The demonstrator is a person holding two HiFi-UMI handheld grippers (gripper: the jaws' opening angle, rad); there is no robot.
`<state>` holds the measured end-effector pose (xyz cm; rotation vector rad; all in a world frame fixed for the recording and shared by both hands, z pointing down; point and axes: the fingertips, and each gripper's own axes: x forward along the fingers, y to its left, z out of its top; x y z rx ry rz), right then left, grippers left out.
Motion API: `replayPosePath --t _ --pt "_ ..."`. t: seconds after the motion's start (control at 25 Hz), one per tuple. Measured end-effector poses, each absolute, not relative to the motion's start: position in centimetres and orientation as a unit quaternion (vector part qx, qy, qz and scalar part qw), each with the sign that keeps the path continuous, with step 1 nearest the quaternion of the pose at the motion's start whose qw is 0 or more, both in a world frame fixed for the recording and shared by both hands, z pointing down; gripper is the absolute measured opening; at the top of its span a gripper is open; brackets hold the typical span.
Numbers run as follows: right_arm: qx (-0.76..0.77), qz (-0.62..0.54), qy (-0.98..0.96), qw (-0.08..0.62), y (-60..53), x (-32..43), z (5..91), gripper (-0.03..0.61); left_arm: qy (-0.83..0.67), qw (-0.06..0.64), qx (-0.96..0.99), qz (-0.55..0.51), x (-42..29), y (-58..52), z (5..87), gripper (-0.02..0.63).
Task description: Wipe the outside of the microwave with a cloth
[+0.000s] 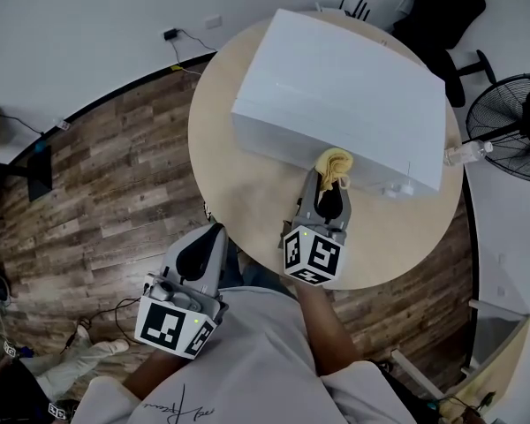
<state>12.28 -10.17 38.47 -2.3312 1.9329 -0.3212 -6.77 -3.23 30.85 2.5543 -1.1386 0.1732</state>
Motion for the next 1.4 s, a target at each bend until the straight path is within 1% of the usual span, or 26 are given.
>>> replayPosePath --t 1.4 --pt "-0.701 -0.127 0.7 0.045 -15.0 3.4 39.5 0.123 -0.448 0.166 0.876 0.067 -11.2 -6.2 31.2 -0.008"
